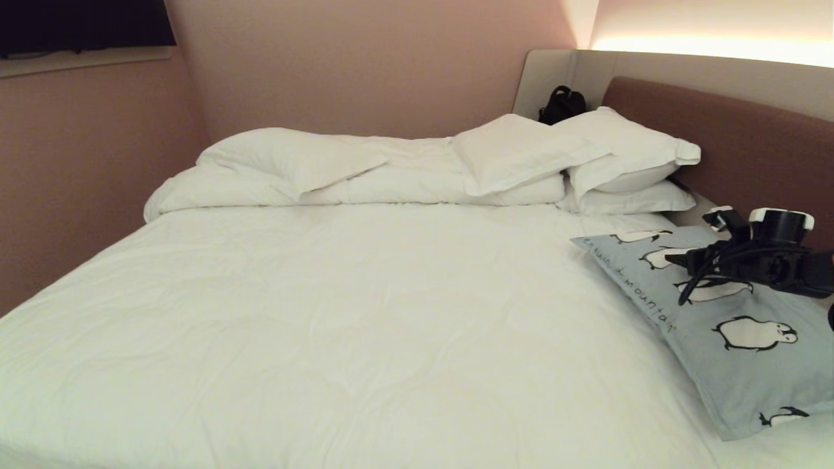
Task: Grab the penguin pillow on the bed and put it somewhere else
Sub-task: Pick up the pillow
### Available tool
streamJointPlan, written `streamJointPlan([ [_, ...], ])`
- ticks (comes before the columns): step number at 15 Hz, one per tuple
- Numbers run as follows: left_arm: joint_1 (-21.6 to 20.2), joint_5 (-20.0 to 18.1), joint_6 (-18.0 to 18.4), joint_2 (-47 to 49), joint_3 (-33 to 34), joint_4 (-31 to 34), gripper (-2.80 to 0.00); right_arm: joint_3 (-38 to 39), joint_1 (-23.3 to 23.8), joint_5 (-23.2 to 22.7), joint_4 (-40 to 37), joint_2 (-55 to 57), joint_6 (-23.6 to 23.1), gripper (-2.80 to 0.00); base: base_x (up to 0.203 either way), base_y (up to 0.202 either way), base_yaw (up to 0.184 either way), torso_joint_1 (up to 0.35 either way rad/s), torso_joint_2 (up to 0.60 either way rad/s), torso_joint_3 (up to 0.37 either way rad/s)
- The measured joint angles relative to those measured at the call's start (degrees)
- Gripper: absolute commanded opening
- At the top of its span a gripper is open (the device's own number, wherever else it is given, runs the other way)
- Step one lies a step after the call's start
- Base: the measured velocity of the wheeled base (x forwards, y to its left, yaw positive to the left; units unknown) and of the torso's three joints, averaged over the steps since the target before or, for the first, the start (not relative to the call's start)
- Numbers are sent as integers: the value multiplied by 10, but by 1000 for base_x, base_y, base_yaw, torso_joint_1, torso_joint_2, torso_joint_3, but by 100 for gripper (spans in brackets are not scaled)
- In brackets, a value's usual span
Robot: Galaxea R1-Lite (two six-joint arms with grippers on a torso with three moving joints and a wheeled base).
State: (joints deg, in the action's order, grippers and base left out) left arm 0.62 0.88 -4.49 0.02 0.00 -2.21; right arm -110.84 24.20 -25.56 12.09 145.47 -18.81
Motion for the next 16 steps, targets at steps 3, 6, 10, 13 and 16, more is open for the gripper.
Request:
streamJointPlan([
  [3,0,0,0,0,0,0,-280,-2,-6,12,20,19,0,0,0,0,0,0,0,0],
  [6,0,0,0,0,0,0,-280,-6,-10,33,46,35,-1,0,0,0,0,0,0,0],
  [10,0,0,0,0,0,0,-280,-10,-11,44,53,45,-2,0,0,0,0,0,0,0],
  [13,0,0,0,0,0,0,-280,-10,-10,62,52,50,-14,0,0,0,0,0,0,0],
  [16,0,0,0,0,0,0,-280,-10,-11,73,48,60,-32,-280,0,0,0,0,0,0],
])
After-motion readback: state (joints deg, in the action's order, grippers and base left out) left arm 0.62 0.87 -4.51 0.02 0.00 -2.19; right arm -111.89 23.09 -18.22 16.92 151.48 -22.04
